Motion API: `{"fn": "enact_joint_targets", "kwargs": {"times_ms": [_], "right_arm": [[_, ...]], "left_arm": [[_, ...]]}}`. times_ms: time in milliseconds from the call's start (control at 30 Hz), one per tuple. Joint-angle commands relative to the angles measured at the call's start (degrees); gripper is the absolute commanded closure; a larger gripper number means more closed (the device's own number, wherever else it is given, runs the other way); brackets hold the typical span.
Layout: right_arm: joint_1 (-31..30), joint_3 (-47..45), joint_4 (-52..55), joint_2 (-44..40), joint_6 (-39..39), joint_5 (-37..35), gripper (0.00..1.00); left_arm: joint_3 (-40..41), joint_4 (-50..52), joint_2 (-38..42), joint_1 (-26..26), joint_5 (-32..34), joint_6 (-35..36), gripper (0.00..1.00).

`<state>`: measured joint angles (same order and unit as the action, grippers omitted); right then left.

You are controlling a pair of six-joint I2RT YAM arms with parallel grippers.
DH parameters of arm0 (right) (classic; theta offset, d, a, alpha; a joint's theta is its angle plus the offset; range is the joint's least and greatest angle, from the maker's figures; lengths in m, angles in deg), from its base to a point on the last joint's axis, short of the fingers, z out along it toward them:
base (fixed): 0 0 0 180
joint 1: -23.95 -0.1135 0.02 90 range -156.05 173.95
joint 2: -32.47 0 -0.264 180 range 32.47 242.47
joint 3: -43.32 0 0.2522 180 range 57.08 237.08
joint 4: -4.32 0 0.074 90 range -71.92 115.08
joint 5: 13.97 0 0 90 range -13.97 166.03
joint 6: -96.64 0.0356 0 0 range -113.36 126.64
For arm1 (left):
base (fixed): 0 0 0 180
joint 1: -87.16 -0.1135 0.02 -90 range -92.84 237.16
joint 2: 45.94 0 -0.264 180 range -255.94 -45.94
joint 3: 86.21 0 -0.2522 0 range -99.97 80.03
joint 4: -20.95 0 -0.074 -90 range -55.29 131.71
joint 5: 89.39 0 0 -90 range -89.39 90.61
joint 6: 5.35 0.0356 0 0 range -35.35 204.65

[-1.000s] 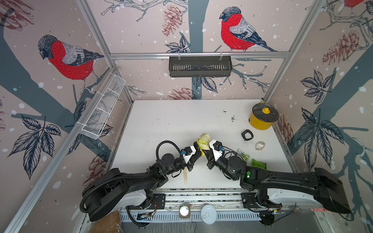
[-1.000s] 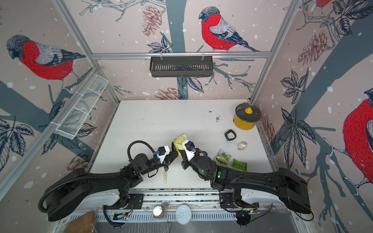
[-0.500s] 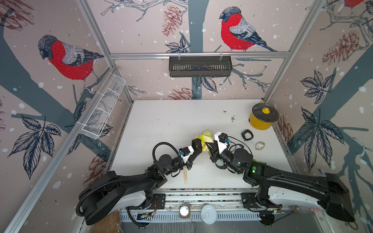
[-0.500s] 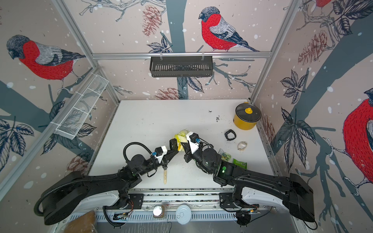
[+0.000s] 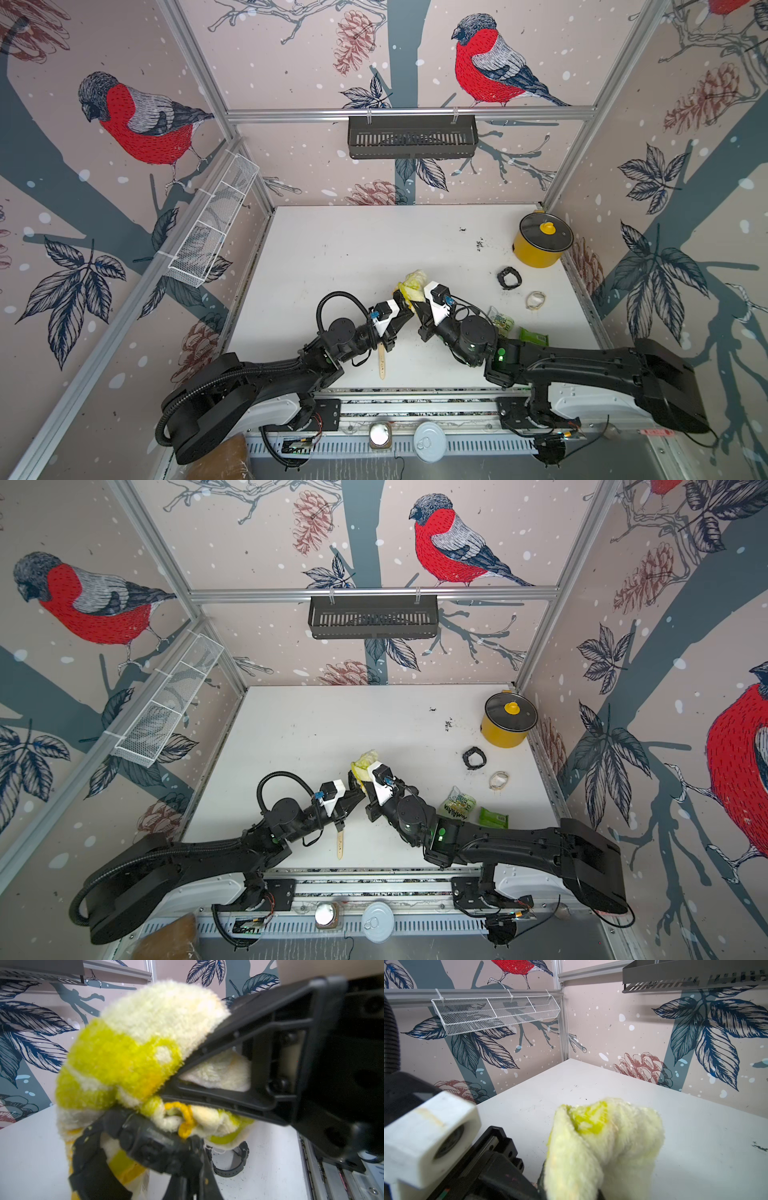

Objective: Wipe the watch dial
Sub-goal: Wipe the dirt from the watch dial.

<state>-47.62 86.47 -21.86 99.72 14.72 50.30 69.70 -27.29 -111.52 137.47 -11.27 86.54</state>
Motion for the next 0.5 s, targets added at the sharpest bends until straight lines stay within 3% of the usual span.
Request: {"fn": "enact_joint_targets", "kwargs": {"times_ms": [0, 233, 467], "right_arm": [[-0.63, -1.64, 1.0, 0.78, 2.99, 0.49, 0.97], [-0.59, -4.31, 1.9, -1.4, 3.72, 0.88, 0.97], [3.61, -5.1, 6.57, -10.27, 3.09, 0.26, 0.97]], "left_arm": [[-1.16, -9.2, 0.29, -0.05, 2.59, -0.43, 1.0], [-1.8, -10.37, 0.37, -0.03, 2.96, -0.06, 1.0], [-2.2, -7.83, 0.01, -0.03, -0.4, 2.61, 1.0]]}}
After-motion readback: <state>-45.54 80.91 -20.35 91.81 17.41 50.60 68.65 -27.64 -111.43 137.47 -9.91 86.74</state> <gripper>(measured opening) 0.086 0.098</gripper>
